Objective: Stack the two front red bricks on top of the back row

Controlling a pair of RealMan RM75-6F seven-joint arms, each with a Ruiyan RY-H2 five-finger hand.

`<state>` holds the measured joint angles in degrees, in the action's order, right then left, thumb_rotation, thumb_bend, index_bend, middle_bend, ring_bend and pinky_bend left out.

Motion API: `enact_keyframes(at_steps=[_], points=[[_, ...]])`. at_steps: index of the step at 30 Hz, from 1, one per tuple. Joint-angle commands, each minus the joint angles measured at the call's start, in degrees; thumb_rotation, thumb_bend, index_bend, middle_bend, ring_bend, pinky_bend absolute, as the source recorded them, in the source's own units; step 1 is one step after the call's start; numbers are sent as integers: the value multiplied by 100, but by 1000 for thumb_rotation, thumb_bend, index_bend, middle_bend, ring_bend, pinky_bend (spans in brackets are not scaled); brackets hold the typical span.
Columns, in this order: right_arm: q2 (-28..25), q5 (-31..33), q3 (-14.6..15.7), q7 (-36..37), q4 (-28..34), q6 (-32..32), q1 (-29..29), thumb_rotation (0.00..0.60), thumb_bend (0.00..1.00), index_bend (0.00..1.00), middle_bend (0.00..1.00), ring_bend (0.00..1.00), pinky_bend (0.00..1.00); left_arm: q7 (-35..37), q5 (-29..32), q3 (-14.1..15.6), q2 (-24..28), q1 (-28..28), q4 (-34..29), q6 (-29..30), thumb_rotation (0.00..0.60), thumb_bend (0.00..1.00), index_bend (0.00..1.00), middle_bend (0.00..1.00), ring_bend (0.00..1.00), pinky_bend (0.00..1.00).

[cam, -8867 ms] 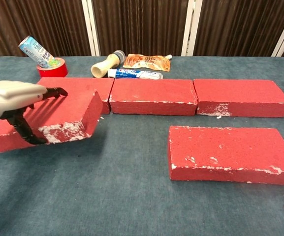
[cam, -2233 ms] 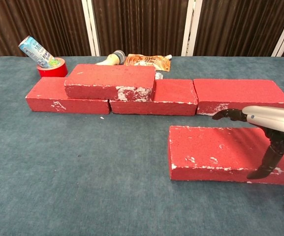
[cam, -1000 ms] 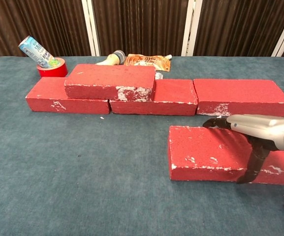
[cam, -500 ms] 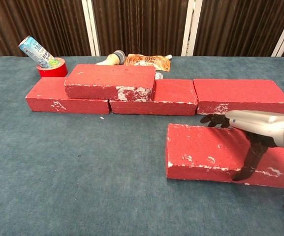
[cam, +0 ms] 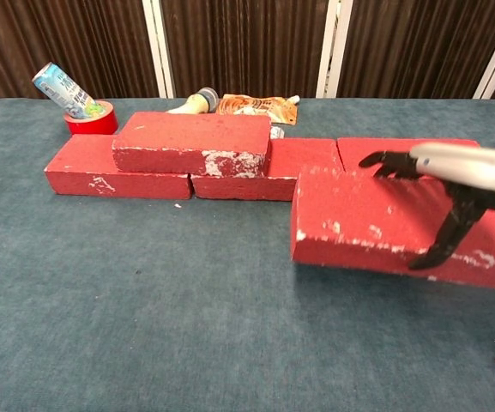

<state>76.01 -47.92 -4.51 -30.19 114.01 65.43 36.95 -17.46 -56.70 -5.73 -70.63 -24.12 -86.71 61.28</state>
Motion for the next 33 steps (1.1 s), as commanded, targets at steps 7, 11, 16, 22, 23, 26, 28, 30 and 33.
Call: enact_keyframes(at_steps=[7,11,16,22,23,26,28,30,33], points=[[-1043,743,-770,400,117,-326,256,600,48,81,266,343,111,-102,63,-11,-20,-44,-37,-61,600,265,0,0,0,35],[-1299,1235,-1022,528,-236,-948,595,600,49,82,266,338,99,-160,175,-56,-85,-135,-30,-182,600,265,0,0,0,35],[-1386,1592,-1181,639,-621,-1533,954,600,48,81,266,297,93,-213,285,-137,-109,-237,-36,-264,600,265,0,0,0,36],[-1067,2054,-1382,602,-1582,-2182,1698,600,48,88,266,296,80,-306,574,-215,-213,-344,-14,-376,600,265,0,0,0,36],[-971,2186,-1363,544,-1795,-2280,1876,600,48,88,266,296,80,-350,669,-226,-225,-371,-24,-407,600,264,0,0,0,36],[-809,2380,-1258,360,-2073,-2329,2209,600,48,88,266,296,79,-369,795,-241,-258,-405,0,-438,600,263,0,0,0,36],[-737,2445,-1155,201,-2158,-2267,2368,600,48,88,266,296,76,-356,835,-244,-292,-422,51,-462,600,265,0,0,0,36],[-662,2494,-1032,43,-2219,-2196,2506,600,49,89,266,296,72,-344,849,-234,-332,-443,114,-495,600,266,0,0,0,36],[-571,2618,-882,-49,-2327,-2238,2635,600,49,92,266,296,71,-304,856,-228,-390,-461,195,-522,600,265,0,0,0,36]])
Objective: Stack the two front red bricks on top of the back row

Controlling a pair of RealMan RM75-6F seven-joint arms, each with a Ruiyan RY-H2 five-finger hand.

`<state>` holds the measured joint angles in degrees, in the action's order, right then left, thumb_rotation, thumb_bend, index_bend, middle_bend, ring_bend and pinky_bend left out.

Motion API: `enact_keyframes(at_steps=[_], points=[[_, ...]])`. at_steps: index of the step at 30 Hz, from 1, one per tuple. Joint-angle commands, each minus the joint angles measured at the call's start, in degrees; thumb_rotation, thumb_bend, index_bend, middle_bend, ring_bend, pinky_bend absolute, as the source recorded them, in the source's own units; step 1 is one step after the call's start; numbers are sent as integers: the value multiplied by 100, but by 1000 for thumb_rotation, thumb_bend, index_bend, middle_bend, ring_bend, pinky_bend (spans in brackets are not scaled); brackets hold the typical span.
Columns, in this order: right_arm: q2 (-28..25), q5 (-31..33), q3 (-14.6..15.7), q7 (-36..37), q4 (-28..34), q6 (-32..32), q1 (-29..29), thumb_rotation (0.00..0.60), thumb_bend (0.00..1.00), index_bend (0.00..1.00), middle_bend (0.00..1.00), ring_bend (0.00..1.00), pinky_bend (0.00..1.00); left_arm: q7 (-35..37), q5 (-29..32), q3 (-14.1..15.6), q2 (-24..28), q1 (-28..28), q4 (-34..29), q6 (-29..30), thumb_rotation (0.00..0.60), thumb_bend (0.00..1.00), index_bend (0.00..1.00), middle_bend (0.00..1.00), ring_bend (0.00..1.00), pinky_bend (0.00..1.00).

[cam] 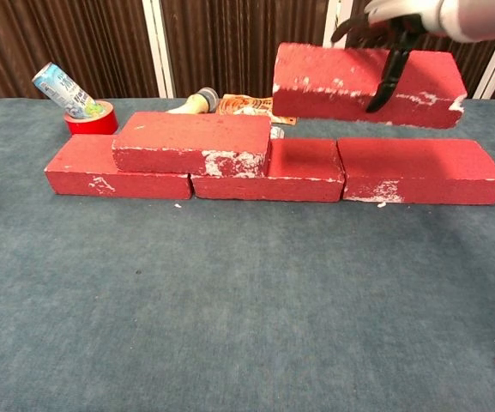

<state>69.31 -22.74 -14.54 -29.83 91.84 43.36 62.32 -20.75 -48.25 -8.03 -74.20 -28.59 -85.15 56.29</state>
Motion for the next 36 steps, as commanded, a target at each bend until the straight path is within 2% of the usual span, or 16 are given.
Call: enact_keyframes(at_steps=[1,16,36], points=[[129,112,162,-92,-152,-59,123,600,49,92,266,296,70,38,13,3,-50,-20,62,-33,600,265,0,0,0,37],[376,141,634,112,-617,-343,257,600,54,84,266,295,64,58,-32,88,-236,-44,282,-21,600,265,0,0,0,39],[882,-19,724,367,-1205,-509,488,600,53,82,266,292,43,109,44,75,-314,-69,494,-80,600,264,0,0,0,39]])
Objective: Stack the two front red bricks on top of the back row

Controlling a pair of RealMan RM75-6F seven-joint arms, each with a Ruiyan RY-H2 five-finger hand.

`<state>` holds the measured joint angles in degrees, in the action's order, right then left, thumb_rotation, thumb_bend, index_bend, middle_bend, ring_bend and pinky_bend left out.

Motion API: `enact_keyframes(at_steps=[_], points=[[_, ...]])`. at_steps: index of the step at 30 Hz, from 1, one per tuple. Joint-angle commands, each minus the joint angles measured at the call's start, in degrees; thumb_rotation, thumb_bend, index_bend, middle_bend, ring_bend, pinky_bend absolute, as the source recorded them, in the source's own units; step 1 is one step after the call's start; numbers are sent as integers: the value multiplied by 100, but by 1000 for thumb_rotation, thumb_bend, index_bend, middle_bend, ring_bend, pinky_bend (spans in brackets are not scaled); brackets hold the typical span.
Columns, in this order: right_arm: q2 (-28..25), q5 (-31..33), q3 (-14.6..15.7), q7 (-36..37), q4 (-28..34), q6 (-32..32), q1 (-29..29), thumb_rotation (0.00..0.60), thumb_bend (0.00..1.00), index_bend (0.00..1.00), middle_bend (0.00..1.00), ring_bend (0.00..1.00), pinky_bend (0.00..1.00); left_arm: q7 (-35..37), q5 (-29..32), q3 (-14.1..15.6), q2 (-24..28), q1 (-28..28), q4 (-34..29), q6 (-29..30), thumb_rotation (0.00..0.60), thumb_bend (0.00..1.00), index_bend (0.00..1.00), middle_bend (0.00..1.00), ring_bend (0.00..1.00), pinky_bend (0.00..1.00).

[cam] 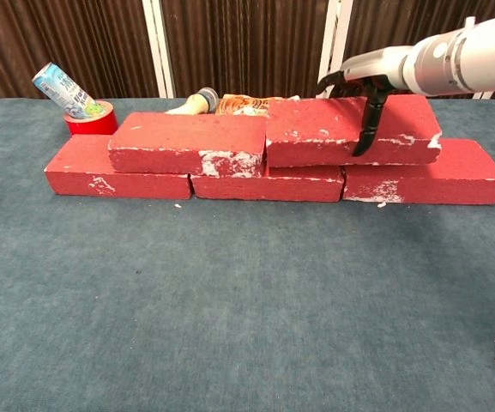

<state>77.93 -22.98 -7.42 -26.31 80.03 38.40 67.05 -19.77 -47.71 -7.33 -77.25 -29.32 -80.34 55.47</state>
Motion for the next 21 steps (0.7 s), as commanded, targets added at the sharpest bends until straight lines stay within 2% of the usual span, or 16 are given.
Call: enact_keyframes(at_steps=[1,21], points=[[31,5,18,27,-42,-20,24,600,53,82,266,292,43,15,-22,10,-20,8,24,6,600,264,0,0,0,40],[192,-47,143,195,-283,-139,95,600,53,81,266,292,43,6,41,-6,-39,10,72,-1,600,263,0,0,0,39]])
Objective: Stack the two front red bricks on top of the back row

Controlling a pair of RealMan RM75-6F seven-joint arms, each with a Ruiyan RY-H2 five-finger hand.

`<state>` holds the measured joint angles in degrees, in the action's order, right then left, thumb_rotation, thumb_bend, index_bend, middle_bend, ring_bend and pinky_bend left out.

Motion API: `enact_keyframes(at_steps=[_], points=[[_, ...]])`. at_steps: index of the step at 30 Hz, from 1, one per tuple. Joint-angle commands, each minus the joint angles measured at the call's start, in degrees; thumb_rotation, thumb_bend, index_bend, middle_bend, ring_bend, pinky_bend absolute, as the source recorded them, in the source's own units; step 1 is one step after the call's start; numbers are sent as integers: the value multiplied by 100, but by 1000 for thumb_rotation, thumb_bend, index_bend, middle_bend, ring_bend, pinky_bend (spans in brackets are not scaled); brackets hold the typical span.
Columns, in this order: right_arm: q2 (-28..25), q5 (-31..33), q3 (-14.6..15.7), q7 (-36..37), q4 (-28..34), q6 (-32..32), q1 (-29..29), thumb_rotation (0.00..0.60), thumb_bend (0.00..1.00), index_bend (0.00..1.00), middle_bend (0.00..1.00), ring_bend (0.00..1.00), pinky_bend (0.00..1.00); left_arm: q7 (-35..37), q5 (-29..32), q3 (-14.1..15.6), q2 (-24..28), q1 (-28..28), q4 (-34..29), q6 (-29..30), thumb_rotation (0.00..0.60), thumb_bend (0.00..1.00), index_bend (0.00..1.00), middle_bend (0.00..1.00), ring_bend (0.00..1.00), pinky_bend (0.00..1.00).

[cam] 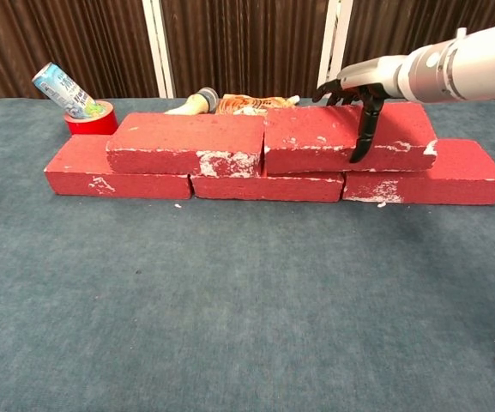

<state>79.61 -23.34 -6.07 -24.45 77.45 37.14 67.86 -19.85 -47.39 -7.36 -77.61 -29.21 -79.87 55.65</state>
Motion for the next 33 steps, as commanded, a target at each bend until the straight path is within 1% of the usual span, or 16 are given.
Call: enact_keyframes(at_steps=[1,22,33], points=[[36,-14,6,17,-37,-22,21,600,54,81,266,292,43,22,21,-10,-14,-9,54,-37,600,264,0,0,0,39],[151,22,74,90,-179,-90,104,600,53,77,265,265,34,93,13,-7,-76,-14,216,-128,600,264,0,0,0,39],[199,42,94,122,-253,-85,128,600,53,74,266,222,22,72,5,-7,-85,-8,206,-101,600,264,0,0,0,39]])
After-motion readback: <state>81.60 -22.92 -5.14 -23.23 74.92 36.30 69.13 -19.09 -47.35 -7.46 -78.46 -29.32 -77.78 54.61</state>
